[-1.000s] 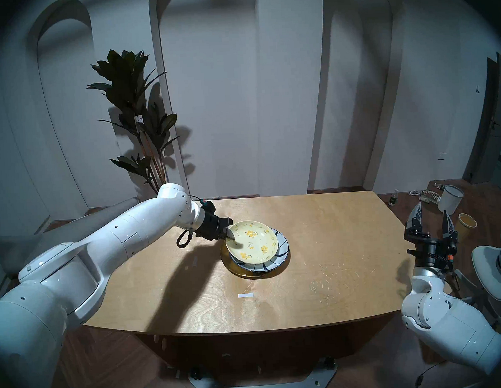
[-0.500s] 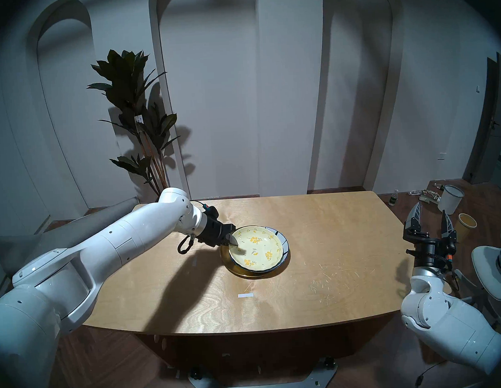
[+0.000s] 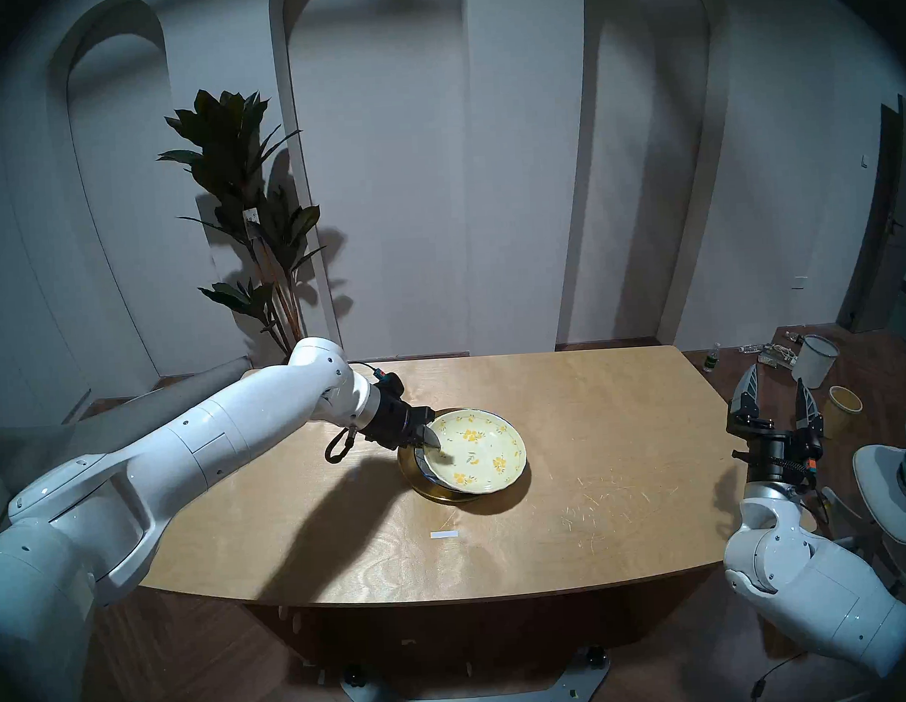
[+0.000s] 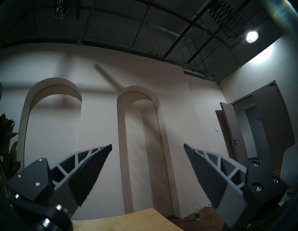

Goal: Stack the plates into one stack

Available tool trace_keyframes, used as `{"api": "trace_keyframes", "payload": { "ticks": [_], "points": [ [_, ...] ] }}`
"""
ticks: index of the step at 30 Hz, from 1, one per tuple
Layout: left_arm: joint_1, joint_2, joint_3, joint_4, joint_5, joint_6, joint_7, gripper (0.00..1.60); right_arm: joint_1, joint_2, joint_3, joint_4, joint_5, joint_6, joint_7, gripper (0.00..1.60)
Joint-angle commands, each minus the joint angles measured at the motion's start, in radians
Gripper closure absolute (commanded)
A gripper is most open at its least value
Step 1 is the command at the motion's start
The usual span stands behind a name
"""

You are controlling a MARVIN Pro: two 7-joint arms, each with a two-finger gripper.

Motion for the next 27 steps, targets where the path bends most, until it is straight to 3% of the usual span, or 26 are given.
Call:
{"api": "trace_keyframes", "payload": {
  "ticks": [1, 13, 27],
  "points": [
    [-0.005, 0.034, -0.003, -0.077, -0.066, -0.002, 0.031, 1.60, 0.010, 0.005, 0.005, -0.010, 0.000, 0.002, 0.002, 0.00],
    [-0.017, 0.052, -0.024, -0.145, -0.207, -0.002, 0.148, 1.60, 0.013, 0.004, -0.001, -0.008, 0.002, 0.003, 0.008, 0.00],
    [-0.026, -0.006, -0.029, -0.166, -0.383, -0.019, 0.321, 1.60, 0.014, -0.001, -0.010, -0.001, 0.007, 0.002, 0.013, 0.00]
  ]
}}
